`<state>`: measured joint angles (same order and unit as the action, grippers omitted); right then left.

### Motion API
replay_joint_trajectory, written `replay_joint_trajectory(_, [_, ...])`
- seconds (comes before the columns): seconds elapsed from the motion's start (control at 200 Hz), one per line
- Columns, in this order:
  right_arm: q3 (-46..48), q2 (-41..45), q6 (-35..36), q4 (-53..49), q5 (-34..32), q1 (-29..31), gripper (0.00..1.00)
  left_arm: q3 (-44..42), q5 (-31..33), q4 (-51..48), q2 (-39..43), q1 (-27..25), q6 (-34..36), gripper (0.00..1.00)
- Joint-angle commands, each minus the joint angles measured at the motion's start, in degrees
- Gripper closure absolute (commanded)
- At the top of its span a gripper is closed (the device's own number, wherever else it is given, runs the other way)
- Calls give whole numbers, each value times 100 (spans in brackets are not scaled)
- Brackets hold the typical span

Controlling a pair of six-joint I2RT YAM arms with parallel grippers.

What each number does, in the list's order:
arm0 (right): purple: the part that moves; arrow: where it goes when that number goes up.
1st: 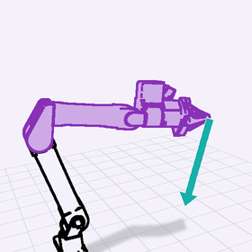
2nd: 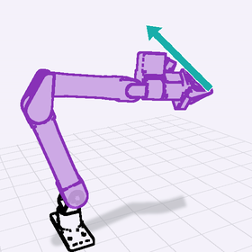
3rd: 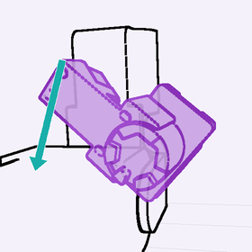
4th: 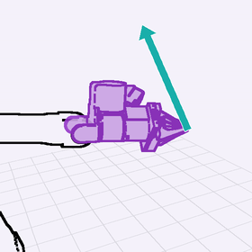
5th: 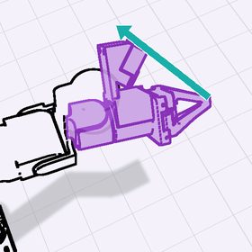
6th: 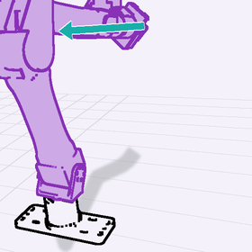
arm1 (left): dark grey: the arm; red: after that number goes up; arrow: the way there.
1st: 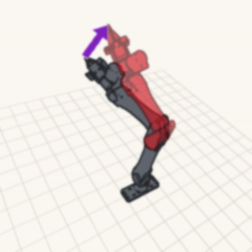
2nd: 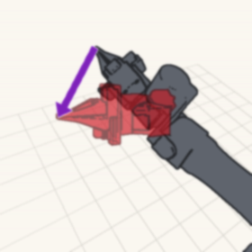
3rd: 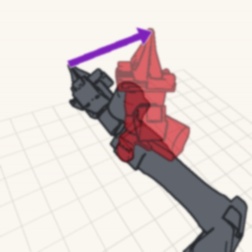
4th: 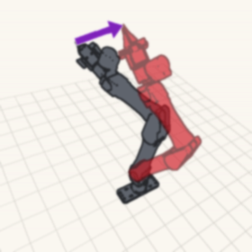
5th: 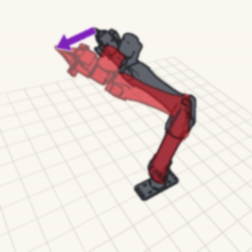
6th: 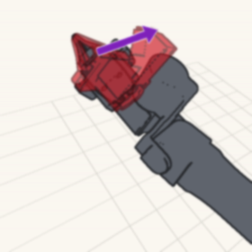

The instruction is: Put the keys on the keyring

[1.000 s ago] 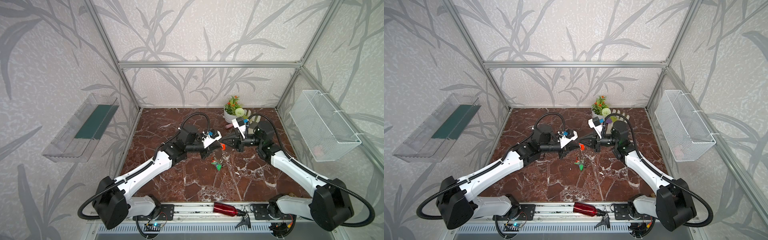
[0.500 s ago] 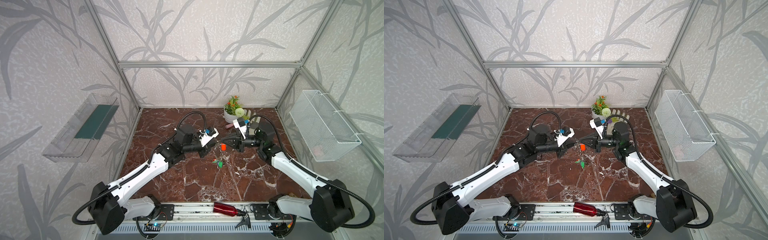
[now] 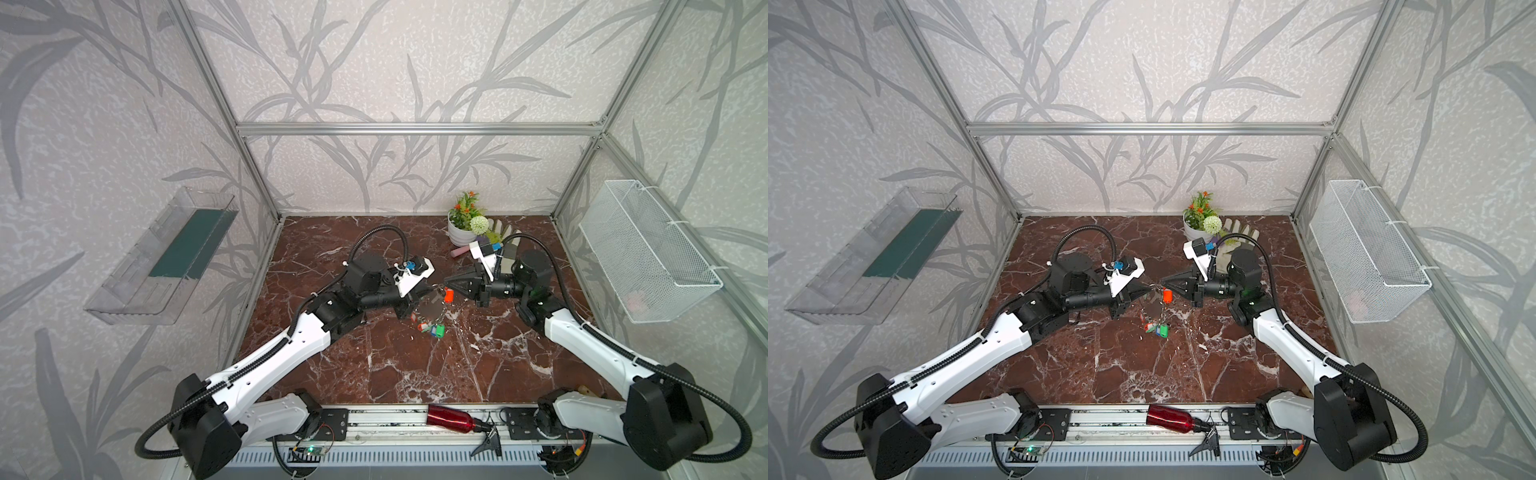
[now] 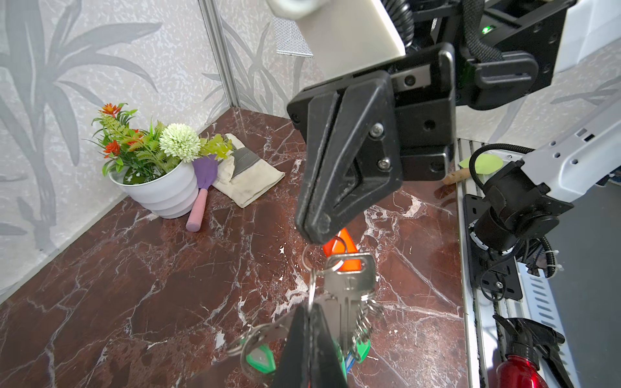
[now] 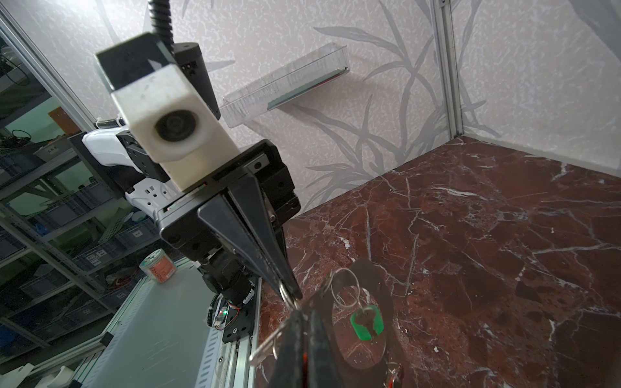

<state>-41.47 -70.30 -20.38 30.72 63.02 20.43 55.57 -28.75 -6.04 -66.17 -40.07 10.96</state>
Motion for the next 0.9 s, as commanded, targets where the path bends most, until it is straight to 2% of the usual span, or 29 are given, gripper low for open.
replay_joint_trajectory(0.0, [135, -83, -154, 328, -31, -100, 100, -5, 224, 632, 364, 64, -200, 100])
replay_joint_trajectory(0.325, [149, -243, -100, 321, 59, -6, 100, -304, 270, 1638, 434, 62, -934, 100])
replay_joint_trajectory(0.54, [116, -333, -140, 373, 122, 65, 100, -428, 438, 1940, 326, -9, -1079, 100])
replay_joint_trajectory(0.6, [106, -314, -158, 367, 94, 56, 97, -456, 458, 1955, 307, -18, -1069, 100])
replay_joint_trajectory(0.67, [87, -267, -125, 239, -43, 17, 88, -527, 477, 2018, 306, -22, -1092, 100])
replay_joint_trajectory(0.895, [82, -116, -124, 69, -149, -98, 85, -618, 498, 2112, 274, -25, -1166, 100])
